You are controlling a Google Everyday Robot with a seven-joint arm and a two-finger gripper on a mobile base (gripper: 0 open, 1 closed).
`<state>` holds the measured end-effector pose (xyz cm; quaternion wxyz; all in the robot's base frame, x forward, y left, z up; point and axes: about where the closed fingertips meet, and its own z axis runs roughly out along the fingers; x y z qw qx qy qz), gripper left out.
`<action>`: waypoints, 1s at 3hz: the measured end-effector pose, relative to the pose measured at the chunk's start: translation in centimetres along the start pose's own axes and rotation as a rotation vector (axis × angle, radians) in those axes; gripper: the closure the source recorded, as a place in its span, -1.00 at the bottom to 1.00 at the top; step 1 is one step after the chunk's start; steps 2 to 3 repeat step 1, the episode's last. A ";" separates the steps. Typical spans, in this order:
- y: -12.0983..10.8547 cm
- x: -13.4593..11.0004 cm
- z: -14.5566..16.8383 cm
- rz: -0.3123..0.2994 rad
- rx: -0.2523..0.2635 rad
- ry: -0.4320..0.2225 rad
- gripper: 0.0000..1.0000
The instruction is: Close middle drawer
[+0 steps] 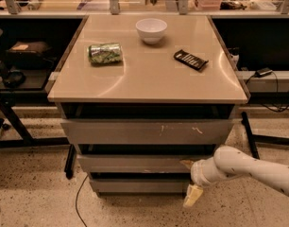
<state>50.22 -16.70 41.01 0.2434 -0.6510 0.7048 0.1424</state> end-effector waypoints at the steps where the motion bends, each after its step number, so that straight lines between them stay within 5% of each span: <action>1: 0.0 0.0 0.0 0.000 0.000 0.000 -1.00; 3: 0.0 0.0 0.0 0.000 0.000 0.000 -1.00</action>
Offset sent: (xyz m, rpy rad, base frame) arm 0.0000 0.0000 0.0000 0.0000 0.0000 0.0000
